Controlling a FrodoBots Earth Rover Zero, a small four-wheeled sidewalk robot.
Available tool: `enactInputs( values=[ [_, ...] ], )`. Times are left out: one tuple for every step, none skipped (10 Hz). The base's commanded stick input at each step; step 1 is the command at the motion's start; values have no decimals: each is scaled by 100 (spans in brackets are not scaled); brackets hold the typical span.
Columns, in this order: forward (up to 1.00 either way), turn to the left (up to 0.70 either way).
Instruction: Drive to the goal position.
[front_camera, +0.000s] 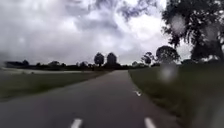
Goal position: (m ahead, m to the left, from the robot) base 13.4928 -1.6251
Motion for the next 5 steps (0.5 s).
enactInputs(
  values=[
    [85, 0],
    [85, 0],
    [85, 0],
    [85, 0],
    [85, 0]
  ],
)
